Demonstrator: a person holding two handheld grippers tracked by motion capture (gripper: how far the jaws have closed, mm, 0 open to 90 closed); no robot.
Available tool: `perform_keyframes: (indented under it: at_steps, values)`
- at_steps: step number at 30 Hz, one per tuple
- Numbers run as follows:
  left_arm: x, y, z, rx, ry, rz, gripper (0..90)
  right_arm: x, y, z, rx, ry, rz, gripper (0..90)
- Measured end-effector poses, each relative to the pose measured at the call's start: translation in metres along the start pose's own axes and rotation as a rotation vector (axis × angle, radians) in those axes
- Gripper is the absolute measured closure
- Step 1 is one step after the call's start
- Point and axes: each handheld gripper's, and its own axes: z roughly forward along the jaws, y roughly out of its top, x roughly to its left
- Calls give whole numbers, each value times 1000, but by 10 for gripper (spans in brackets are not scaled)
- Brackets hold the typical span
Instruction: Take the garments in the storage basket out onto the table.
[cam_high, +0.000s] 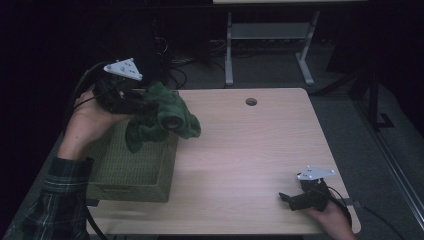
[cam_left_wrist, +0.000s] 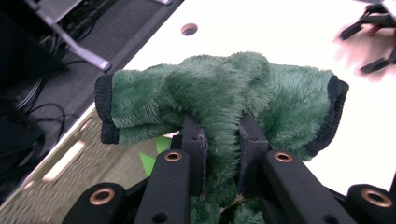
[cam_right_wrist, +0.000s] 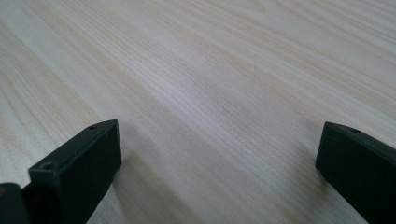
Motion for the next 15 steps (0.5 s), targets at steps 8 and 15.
perform_keyframes:
  at_steps: [8,15]
  values:
    - [-14,22,23,-24,-61,37,771,0,0,0,0,0,0,0]
    - [-28,36,45,-25,-115,61,771,0,0,0,0,0,1,0]
